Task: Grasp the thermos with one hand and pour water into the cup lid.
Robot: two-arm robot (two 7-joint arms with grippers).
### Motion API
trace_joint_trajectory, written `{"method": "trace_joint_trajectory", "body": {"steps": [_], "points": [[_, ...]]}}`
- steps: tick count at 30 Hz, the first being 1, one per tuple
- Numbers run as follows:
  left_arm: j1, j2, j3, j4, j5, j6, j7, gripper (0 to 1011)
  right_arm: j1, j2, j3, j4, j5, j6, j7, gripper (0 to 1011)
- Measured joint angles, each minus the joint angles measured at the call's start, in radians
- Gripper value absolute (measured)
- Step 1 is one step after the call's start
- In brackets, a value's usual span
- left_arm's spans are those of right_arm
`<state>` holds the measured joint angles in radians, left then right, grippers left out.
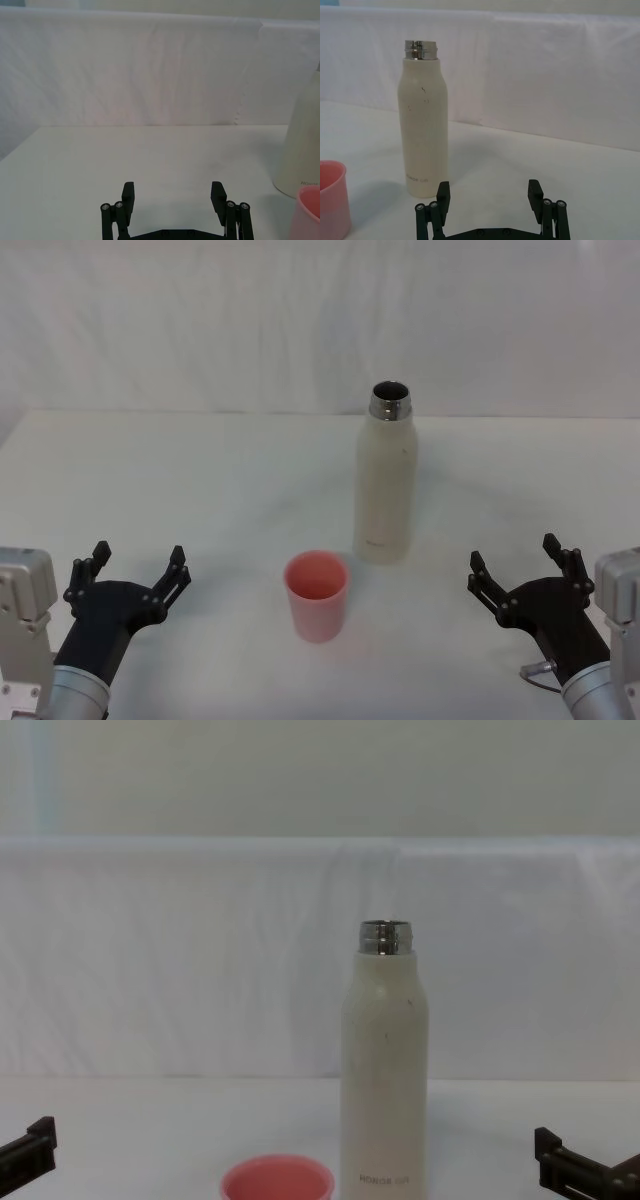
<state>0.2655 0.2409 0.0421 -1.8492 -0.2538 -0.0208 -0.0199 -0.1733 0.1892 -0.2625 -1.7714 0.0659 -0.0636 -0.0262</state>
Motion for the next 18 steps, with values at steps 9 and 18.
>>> {"method": "trace_joint_trajectory", "body": {"steps": [9, 18], "points": [[0.000, 0.000, 0.000, 0.000, 0.000, 0.000, 0.000, 1001, 0.000, 0.000, 0.000, 0.000, 0.000, 0.000, 0.000, 1003], [0.000, 0.000, 0.000, 0.000, 0.000, 0.000, 0.000, 1001, 0.000, 0.000, 0.000, 0.000, 0.000, 0.000, 0.000, 1003]]}}
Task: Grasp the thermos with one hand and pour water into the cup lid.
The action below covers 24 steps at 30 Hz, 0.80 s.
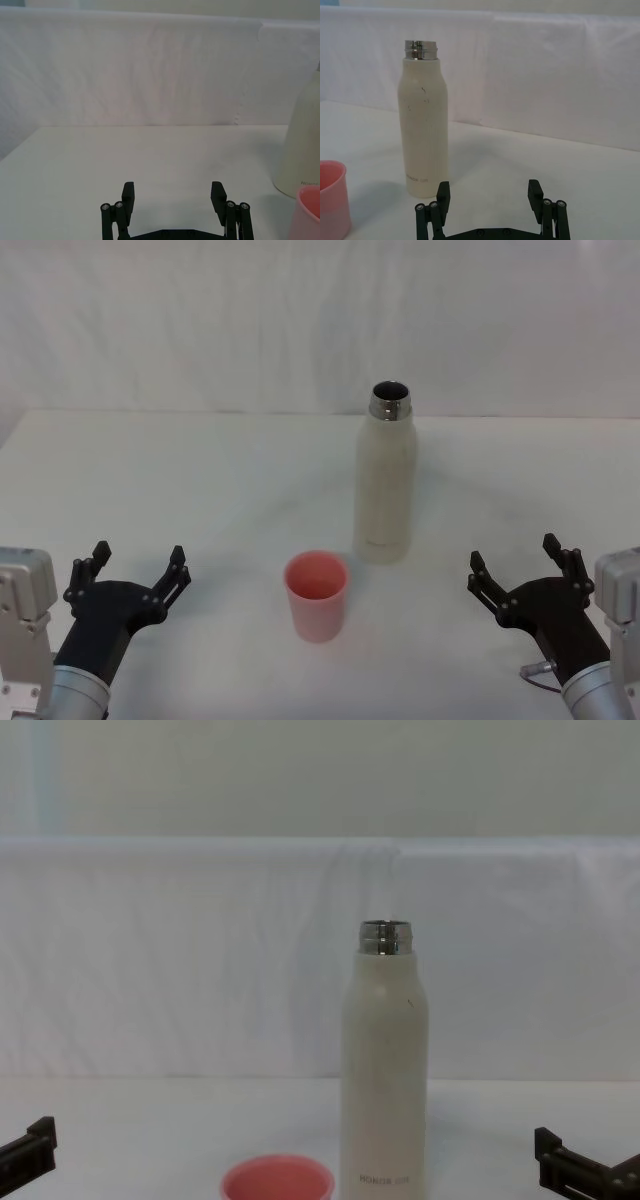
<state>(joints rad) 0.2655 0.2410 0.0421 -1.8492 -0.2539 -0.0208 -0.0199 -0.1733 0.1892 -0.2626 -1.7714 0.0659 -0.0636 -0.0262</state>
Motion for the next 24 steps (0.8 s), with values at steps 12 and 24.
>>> {"method": "trace_joint_trajectory", "body": {"steps": [12, 24], "points": [[0.000, 0.000, 0.000, 0.000, 0.000, 0.000, 0.000, 1001, 0.000, 0.000, 0.000, 0.000, 0.000, 0.000, 0.000, 1003], [0.000, 0.000, 0.000, 0.000, 0.000, 0.000, 0.000, 1001, 0.000, 0.000, 0.000, 0.000, 0.000, 0.000, 0.000, 1003]]}}
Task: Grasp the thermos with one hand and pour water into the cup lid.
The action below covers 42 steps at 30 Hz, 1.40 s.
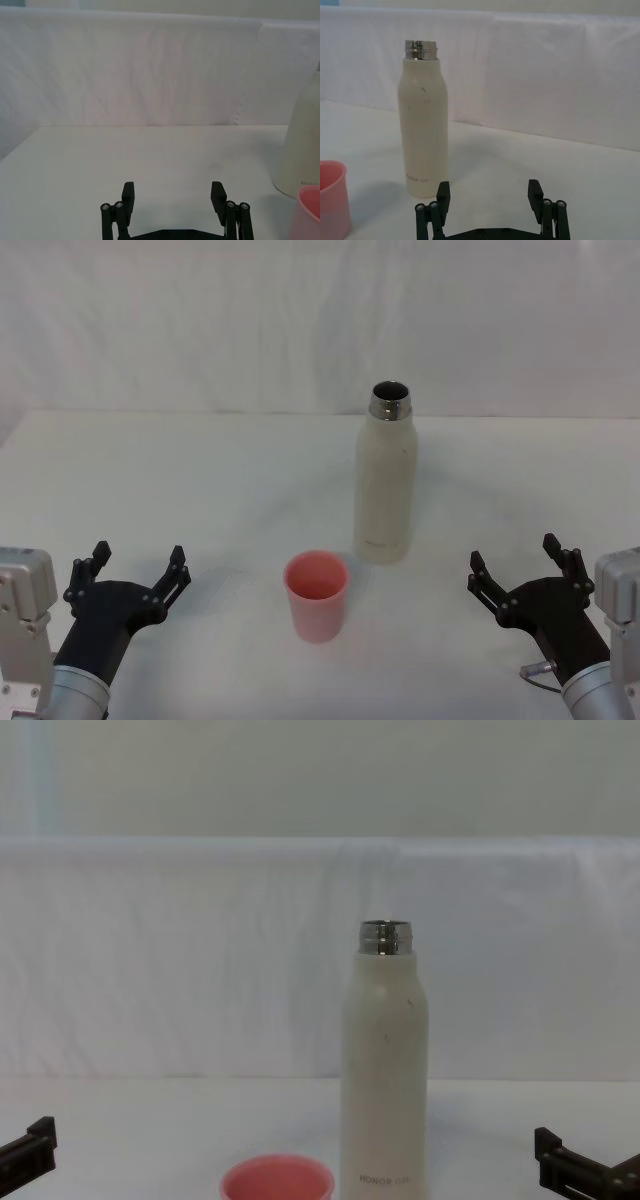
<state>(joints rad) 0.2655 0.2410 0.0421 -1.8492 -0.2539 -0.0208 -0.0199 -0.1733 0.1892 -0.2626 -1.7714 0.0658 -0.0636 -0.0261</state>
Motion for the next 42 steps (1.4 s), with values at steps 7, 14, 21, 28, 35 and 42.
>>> {"method": "trace_joint_trajectory", "body": {"steps": [7, 14, 21, 28, 35, 42], "points": [[0.000, 0.000, 0.000, 0.000, 0.000, 0.000, 0.000, 1001, -0.001, -0.001, 0.003, -0.002, 0.000, 0.000, 0.003, 1003], [0.000, 0.000, 0.000, 0.000, 0.000, 0.000, 0.000, 1001, -0.013, -0.009, 0.027, -0.025, 0.009, 0.004, 0.042, 1003], [0.000, 0.000, 0.000, 0.000, 0.000, 0.000, 0.000, 1001, -0.009, -0.006, 0.049, -0.045, 0.063, 0.033, 0.127, 1003], [0.000, 0.000, 0.000, 0.000, 0.000, 0.000, 0.000, 1001, 0.022, 0.028, 0.056, -0.052, 0.123, 0.099, 0.236, 1003], [0.000, 0.000, 0.000, 0.000, 0.000, 0.000, 0.000, 1001, 0.066, 0.068, 0.041, -0.043, 0.164, 0.154, 0.303, 1003], [0.000, 0.000, 0.000, 0.000, 0.000, 0.000, 0.000, 1001, 0.127, 0.100, 0.018, -0.003, 0.209, 0.191, 0.348, 1003]]}}
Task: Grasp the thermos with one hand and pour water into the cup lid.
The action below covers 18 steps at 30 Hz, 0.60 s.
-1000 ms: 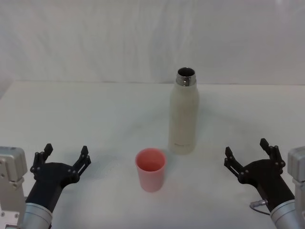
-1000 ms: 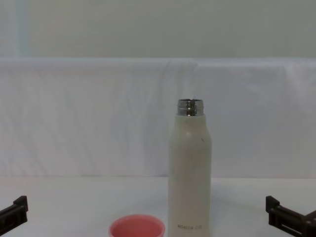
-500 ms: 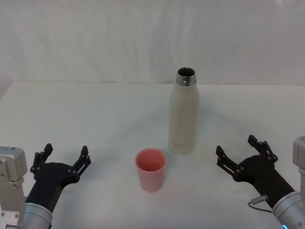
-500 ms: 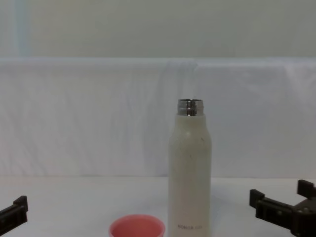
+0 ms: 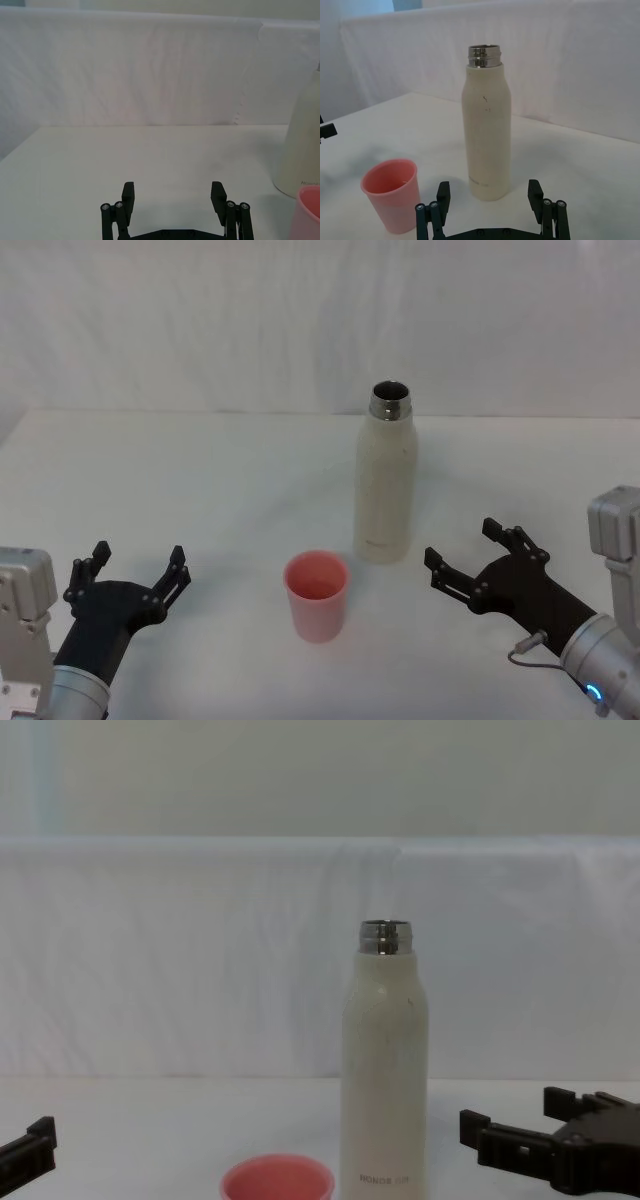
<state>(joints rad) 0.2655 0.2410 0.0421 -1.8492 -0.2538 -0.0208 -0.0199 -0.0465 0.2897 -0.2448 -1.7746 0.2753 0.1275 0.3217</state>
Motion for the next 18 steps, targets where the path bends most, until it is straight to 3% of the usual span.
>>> {"method": "trace_joint_trajectory", "body": {"steps": [18], "points": [[0.000, 0.000, 0.000, 0.000, 0.000, 0.000, 0.000, 1001, 0.136, 0.028, -0.064, 0.088, 0.021, 0.030, 0.004, 1003]]}}
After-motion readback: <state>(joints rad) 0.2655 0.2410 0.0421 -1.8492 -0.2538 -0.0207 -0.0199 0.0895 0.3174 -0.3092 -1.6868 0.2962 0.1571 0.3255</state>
